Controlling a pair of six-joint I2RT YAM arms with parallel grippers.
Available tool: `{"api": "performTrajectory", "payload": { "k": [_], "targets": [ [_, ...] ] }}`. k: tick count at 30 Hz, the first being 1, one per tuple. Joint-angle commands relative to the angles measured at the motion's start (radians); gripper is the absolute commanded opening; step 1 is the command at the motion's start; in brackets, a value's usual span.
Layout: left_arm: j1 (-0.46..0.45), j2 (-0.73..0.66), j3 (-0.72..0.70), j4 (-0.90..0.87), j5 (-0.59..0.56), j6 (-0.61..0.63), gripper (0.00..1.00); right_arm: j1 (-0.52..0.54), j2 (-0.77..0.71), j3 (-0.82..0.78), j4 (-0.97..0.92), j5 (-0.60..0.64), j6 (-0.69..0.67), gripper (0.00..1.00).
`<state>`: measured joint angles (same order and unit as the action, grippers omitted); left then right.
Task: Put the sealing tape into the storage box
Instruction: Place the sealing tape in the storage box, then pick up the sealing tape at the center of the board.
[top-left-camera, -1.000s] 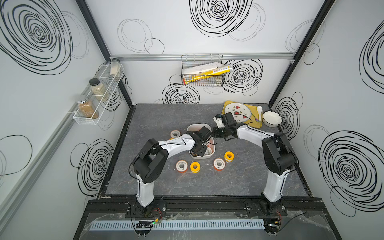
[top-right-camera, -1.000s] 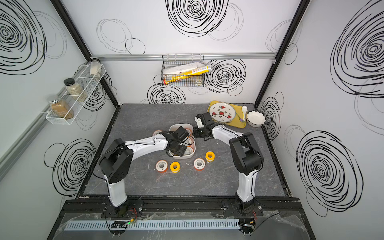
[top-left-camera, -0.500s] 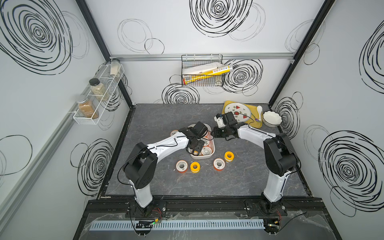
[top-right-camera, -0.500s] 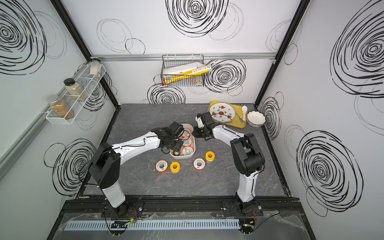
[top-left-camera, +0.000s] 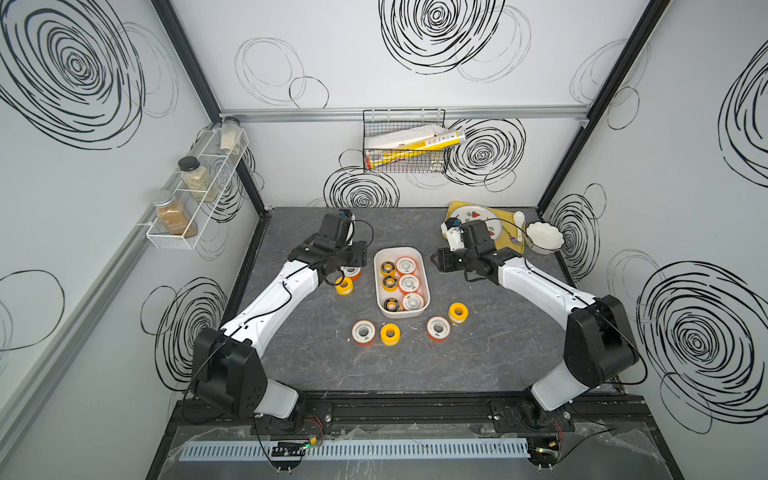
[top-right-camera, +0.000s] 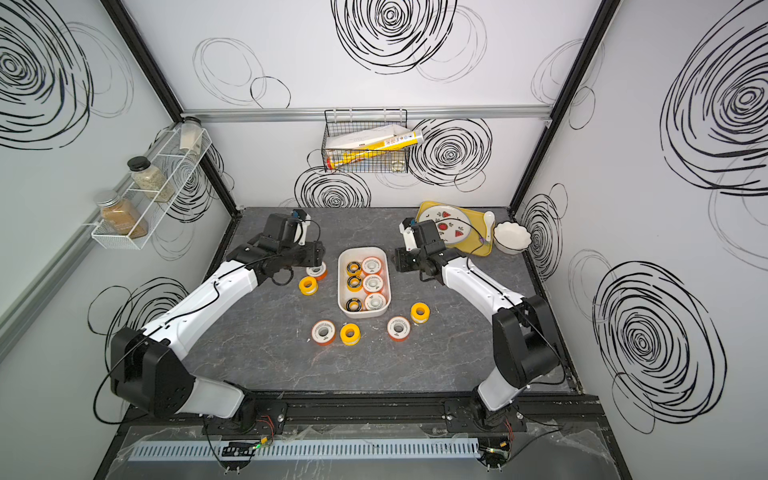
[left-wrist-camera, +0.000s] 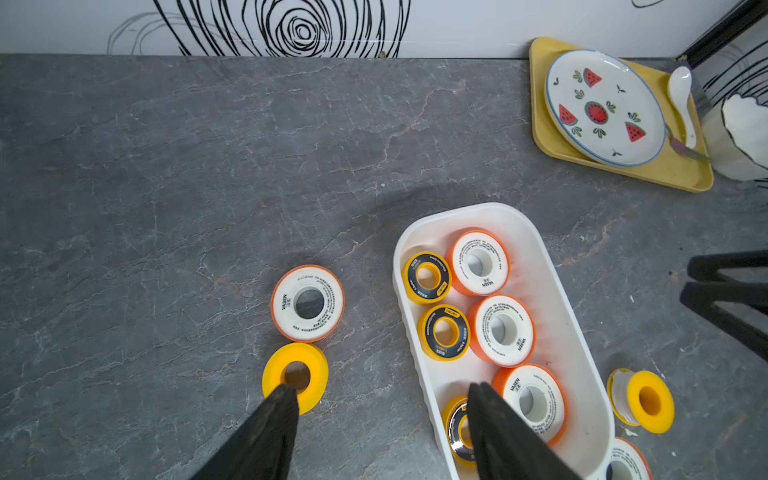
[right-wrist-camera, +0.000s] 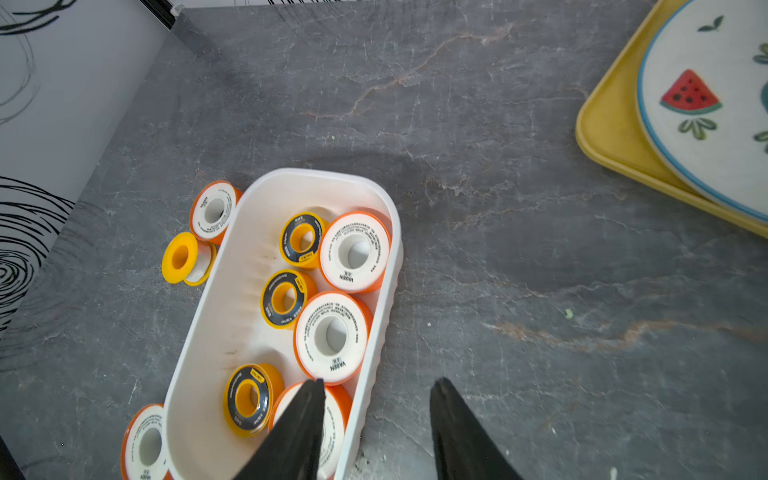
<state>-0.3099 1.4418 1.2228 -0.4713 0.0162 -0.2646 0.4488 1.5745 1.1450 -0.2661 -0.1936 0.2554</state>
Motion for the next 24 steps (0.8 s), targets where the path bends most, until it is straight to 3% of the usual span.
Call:
{"api": "performTrajectory", "payload": {
  "k": [1,7,14,24],
  "targets": [
    [0.031,-0.036,-0.059,0.079,0.06,-0.023,0.71,0.001,-0.064,-0.049,-0.073,0.016,-0.054,0.48],
    [0.067,-0.06,-0.105,0.104,0.048,-0.047,0.71,0.019,-0.163,-0.157,-0.1,0.003,-0.062,0.48],
    [0.11,-0.089,-0.133,0.131,0.052,-0.068,0.71,0.121,-0.265,-0.282,-0.065,0.021,-0.027,0.48],
    [0.117,-0.098,-0.141,0.129,0.045,-0.068,0.71,0.244,-0.251,-0.362,-0.019,0.052,0.008,0.48]
  ]
}}
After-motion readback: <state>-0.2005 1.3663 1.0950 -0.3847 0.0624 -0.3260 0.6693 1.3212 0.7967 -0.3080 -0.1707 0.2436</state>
